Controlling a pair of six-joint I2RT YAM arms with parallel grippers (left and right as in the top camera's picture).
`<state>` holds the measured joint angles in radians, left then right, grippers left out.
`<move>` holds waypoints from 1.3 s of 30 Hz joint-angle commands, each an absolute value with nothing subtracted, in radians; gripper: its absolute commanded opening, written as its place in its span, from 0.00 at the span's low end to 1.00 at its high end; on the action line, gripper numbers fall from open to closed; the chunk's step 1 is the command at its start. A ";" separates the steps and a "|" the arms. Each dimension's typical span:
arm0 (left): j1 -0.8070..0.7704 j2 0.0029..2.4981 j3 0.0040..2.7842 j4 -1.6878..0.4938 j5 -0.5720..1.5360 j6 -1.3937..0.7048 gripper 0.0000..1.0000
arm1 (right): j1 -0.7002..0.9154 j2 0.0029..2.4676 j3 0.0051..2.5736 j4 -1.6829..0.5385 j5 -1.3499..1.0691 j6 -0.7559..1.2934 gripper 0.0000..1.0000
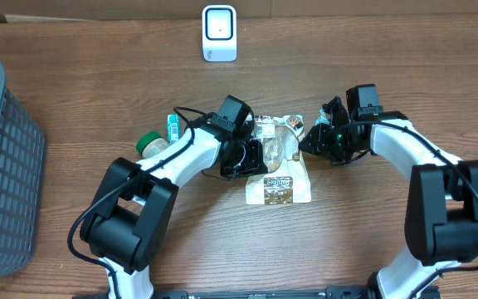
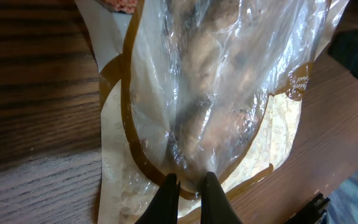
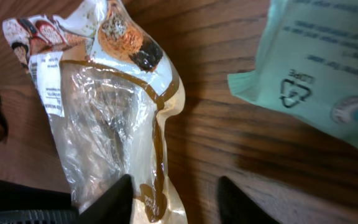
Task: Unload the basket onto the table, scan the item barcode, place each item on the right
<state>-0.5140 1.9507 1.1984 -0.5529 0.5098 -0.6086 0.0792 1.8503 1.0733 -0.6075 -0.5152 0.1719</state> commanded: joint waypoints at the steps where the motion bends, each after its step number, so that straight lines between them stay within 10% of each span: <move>1: -0.517 2.014 1.179 -0.572 0.369 -0.633 0.04 | 0.079 1.890 1.066 -0.592 -0.579 0.125 0.55; 12: -0.517 2.014 1.179 -0.572 0.366 -0.636 0.04 | 0.112 2.010 1.066 -0.561 -0.736 0.047 0.73; 30: -0.515 2.014 1.179 -0.572 0.367 -0.636 0.05 | 0.145 2.067 1.066 -0.532 -0.859 0.051 0.04; 39: -0.438 1.980 1.253 -0.671 0.380 -0.561 0.04 | 0.145 2.012 1.069 -0.526 -0.859 0.052 0.04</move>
